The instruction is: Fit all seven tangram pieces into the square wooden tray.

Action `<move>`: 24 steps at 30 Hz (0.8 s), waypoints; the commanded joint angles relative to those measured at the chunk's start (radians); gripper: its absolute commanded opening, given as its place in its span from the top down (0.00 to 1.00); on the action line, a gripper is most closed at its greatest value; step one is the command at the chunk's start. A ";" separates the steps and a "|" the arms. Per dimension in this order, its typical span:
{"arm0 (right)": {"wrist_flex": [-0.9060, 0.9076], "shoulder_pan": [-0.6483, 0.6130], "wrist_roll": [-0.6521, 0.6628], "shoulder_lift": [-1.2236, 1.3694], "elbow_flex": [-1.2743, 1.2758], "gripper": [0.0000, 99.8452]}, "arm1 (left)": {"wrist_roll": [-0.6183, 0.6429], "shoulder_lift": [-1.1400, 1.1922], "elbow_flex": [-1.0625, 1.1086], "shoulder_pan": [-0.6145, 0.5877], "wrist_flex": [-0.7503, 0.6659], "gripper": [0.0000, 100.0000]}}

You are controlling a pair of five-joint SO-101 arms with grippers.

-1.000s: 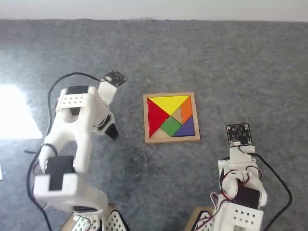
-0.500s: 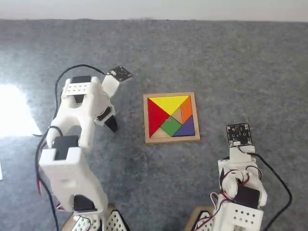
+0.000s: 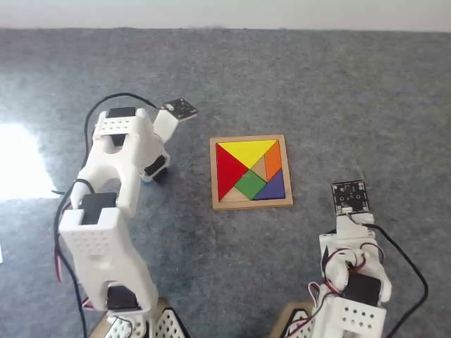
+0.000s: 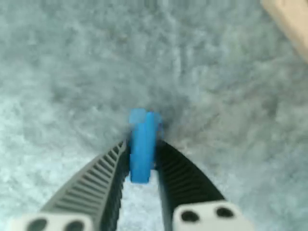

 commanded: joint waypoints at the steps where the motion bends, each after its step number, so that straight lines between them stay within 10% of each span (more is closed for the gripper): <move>1: -0.002 0.001 0.014 -0.008 0.017 0.86 | -0.008 0.006 -0.033 -0.021 -0.012 0.99; 13: -0.002 0.001 0.014 -0.008 0.017 0.86 | -0.008 -0.247 -0.285 0.057 0.407 0.99; 24: -0.002 0.001 0.014 -0.008 0.017 0.86 | -0.009 -0.456 0.097 0.574 0.324 0.99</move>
